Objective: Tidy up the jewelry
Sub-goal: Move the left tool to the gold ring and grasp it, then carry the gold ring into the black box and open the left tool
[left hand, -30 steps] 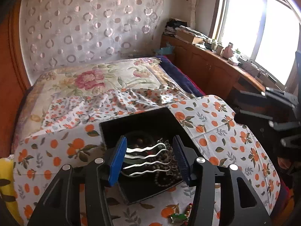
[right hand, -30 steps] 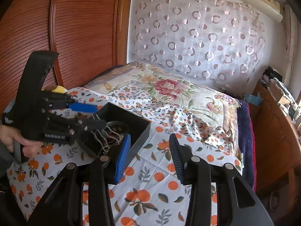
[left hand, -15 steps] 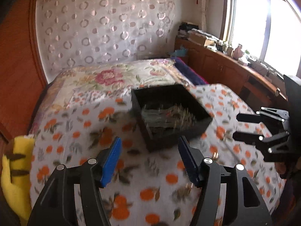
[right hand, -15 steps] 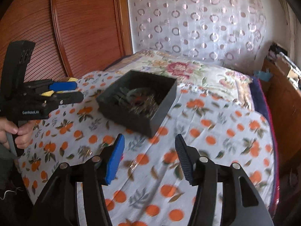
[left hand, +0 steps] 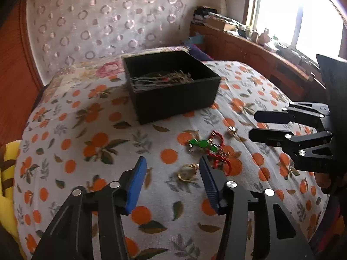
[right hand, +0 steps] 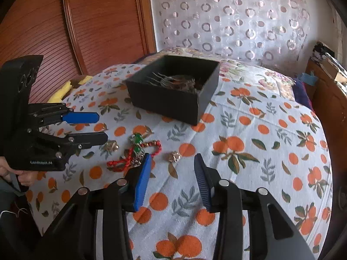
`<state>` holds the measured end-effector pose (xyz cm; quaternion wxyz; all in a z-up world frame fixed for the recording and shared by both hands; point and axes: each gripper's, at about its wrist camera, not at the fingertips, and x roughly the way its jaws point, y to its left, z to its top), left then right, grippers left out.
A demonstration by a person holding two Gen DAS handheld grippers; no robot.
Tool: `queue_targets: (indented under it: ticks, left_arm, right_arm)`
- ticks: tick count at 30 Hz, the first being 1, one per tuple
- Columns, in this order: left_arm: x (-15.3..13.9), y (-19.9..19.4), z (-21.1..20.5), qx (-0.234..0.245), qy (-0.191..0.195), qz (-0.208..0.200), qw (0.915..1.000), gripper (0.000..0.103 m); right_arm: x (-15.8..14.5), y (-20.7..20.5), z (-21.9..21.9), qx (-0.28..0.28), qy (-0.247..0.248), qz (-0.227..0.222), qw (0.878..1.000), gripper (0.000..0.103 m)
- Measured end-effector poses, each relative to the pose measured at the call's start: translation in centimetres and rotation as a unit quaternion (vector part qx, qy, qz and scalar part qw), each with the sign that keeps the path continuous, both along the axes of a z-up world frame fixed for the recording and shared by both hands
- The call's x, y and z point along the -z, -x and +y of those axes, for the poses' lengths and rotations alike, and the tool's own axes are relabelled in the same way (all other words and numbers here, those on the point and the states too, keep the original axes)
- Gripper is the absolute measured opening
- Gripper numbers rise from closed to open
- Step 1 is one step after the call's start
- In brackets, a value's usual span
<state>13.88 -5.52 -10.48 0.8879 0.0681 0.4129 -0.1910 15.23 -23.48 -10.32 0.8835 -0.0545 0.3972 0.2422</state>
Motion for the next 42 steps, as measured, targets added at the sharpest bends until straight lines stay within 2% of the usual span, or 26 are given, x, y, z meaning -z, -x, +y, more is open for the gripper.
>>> queue_targets:
  ticks: [9,16,19,26,30,31,37,42]
  left_arm:
    - [0.9,-0.1,-1.4,0.018,-0.008,0.011,0.9997,0.033]
    - [1.6,-0.2,-1.7,0.025,-0.011,0.014,0.9995,0.027]
    - [1.6,-0.4,-1.5,0.024,-0.008,0.014,0.9996,0.022]
    - [1.1,-0.2,-1.0,0.02,-0.002,0.004,0.9998,0.021]
    - [0.3,0.0,-0.6,0.017,0.002,-0.006,0.9998,0.021]
    - [0.1,0.0,-0.5,0.016,0.003,-0.008,0.9998,0.021]
    - [-0.9,-0.3,0.0,0.007,0.009,-0.018,0.9998,0.021]
    - [-2.2,-0.8,0.4,-0.002,0.015,-0.032,0.9994,0.021]
  right_arm:
    - [1.0,-0.7,0.1,-0.005,0.033,0.007,0.999,0.043]
    - [1.2,-1.1,0.7,-0.014,0.038,0.008,0.999,0.043]
    - [1.5,-1.7,1.0,-0.016,0.046,0.012,0.999,0.039]
    - [1.9,-2.5,1.9,-0.026,0.065,0.013,0.997,0.026]
    - [2.0,-2.8,2.1,-0.028,0.068,0.013,0.997,0.023]
    - [2.0,-2.8,2.1,-0.029,0.068,0.012,0.997,0.017]
    - [2.0,-2.3,2.3,-0.032,0.075,0.0,0.997,0.017]
    - [0.4,-2.1,1.5,-0.021,0.064,-0.016,0.998,0.017]
